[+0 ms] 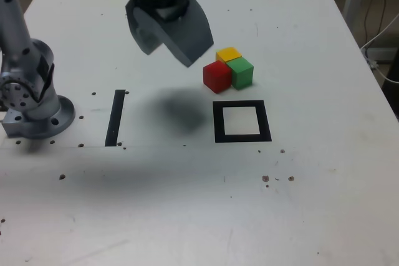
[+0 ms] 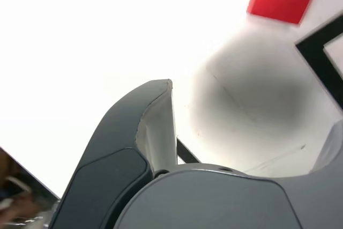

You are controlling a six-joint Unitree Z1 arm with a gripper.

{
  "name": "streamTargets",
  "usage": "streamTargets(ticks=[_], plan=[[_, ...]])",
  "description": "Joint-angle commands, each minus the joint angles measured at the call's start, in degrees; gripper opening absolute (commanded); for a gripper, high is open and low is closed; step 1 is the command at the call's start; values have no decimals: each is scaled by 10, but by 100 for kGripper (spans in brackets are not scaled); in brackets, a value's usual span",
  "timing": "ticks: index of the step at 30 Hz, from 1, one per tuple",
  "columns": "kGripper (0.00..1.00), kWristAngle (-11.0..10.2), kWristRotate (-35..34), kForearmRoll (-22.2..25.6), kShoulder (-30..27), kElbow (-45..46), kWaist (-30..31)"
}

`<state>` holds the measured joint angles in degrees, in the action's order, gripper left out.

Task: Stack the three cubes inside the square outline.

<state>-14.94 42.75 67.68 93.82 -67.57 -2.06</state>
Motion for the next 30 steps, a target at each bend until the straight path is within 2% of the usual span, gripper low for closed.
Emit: streamTargets(ticks=[1,5,11,16,30], plan=[[99,7,56,6,8,-13,-2],[99,13,107,16,26,-31,-3],[99,13,142,7,56,-45,-14],[98,19,151,-12,78,-51,-25],[98,16,154,-61,144,-56,-54]])
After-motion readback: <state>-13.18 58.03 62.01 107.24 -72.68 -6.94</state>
